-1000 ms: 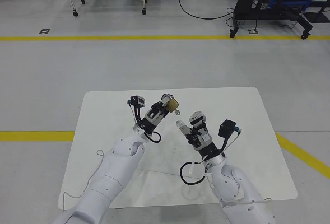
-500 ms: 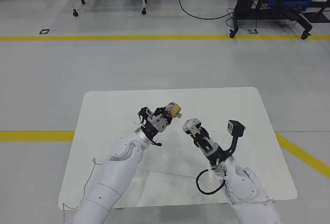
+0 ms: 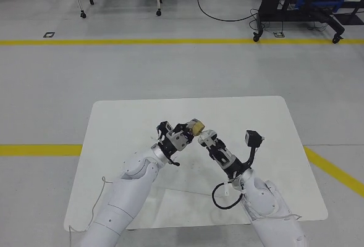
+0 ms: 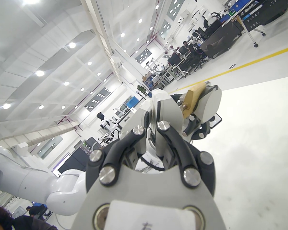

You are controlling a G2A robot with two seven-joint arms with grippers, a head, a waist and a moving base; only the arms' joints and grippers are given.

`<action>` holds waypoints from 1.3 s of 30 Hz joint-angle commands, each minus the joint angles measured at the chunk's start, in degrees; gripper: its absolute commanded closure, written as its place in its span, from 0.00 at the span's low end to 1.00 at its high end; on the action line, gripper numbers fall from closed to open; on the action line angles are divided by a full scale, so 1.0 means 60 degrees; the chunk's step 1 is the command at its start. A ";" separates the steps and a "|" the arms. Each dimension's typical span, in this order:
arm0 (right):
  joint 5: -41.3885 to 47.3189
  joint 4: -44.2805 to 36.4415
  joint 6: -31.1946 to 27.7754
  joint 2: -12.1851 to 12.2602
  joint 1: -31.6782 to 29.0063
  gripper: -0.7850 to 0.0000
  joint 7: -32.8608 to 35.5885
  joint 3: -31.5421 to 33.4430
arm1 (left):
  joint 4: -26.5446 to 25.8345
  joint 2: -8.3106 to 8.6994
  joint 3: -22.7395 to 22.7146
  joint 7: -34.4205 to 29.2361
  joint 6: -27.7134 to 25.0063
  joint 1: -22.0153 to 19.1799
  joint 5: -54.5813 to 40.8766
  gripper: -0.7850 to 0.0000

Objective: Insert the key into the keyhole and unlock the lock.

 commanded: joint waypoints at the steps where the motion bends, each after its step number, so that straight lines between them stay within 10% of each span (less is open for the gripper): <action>1: -0.0067 0.0066 0.0019 -0.0014 0.0049 1.00 -0.0022 -0.0032 | 0.0009 0.0006 -0.0010 -0.0110 0.0052 -0.0009 -0.0010 1.00; 39: 0.0048 0.0441 0.0023 -0.0152 0.0160 1.00 -0.0237 0.0011 | -0.0019 0.0012 0.0056 -0.0378 0.0506 0.0033 0.0058 1.00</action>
